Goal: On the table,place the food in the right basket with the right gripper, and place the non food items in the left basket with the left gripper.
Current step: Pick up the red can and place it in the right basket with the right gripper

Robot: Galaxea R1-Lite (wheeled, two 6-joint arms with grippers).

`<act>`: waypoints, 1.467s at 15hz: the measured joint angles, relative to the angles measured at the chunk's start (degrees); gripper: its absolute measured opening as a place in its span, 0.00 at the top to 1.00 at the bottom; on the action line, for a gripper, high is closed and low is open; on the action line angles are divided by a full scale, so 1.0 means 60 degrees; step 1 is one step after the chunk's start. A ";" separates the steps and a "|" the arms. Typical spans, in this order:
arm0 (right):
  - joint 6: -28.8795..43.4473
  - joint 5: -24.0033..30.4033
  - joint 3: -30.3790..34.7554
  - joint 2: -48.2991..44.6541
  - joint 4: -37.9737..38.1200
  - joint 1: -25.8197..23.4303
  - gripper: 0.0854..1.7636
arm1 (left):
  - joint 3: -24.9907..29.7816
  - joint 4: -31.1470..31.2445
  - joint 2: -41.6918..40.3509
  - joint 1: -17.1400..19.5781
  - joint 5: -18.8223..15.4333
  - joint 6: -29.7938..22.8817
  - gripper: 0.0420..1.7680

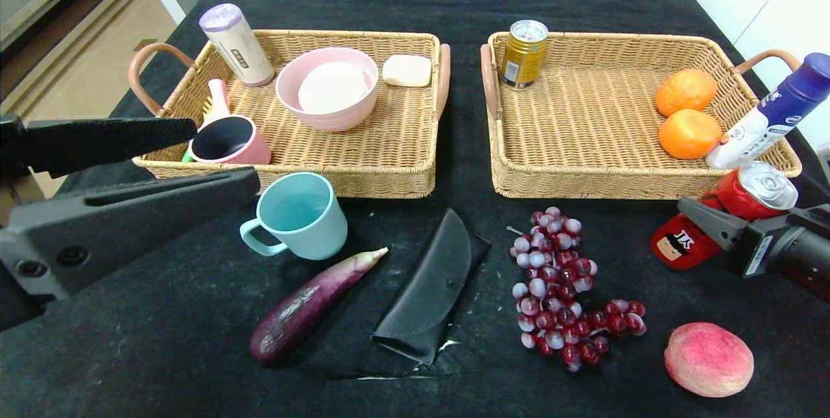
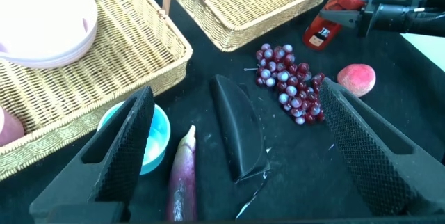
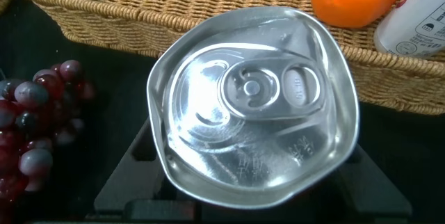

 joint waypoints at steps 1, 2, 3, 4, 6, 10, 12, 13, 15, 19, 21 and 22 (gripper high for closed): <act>-0.0004 0.0000 0.0006 0.0000 0.0000 0.0000 0.43 | 0.0000 0.0004 0.0000 0.0000 0.0000 0.0000 0.03; 0.0004 0.0002 0.0006 0.0000 0.0000 0.0004 0.43 | 0.0000 0.0004 0.0000 0.0000 0.0000 0.0000 0.03; 0.0000 0.0002 0.0018 0.0000 -0.0004 0.0004 0.43 | 0.0000 0.0004 0.0000 0.0000 -0.0008 0.0002 0.03; 0.0000 0.0010 0.0024 -0.0004 -0.0004 0.0004 0.43 | 0.0000 0.0000 -0.0004 0.0000 -0.0010 0.0002 0.03; 0.0004 0.0024 0.0028 -0.0014 0.0006 0.0012 0.43 | 0.0000 0.0004 -0.0004 0.0000 -0.0010 0.0002 0.03; -0.0006 0.0065 -0.0179 -0.0215 0.0299 0.0049 0.43 | 0.0012 0.0004 -0.0004 0.0004 -0.0028 0.0000 0.03; -0.0010 0.0069 -0.0559 -0.0412 0.0957 0.0049 0.43 | 0.0030 0.0000 0.0026 0.0004 -0.0079 -0.0008 0.03; -0.0010 0.0065 -0.0803 -0.0542 0.1457 0.0045 0.43 | 0.0045 0.0000 0.0047 0.0000 -0.0091 -0.0012 0.03; -0.0028 0.0075 -0.1451 -0.0841 0.2469 0.0049 0.43 | 0.0063 0.0006 0.0087 -0.0004 -0.0110 -0.0008 0.03; -0.0065 0.0075 -0.3013 -0.1221 0.4145 0.0081 0.43 | 0.0095 0.0006 0.0152 -0.0041 -0.0120 -0.0012 0.03; -0.0083 0.0079 -0.3848 -0.1217 0.4724 0.0100 0.43 | 0.0104 0.0010 0.0193 -0.0041 -0.0132 -0.0016 0.03; -0.0134 0.0079 -0.4212 -0.1134 0.4884 0.0100 0.43 | 0.0104 0.0010 0.0207 -0.0041 -0.0132 -0.0012 0.03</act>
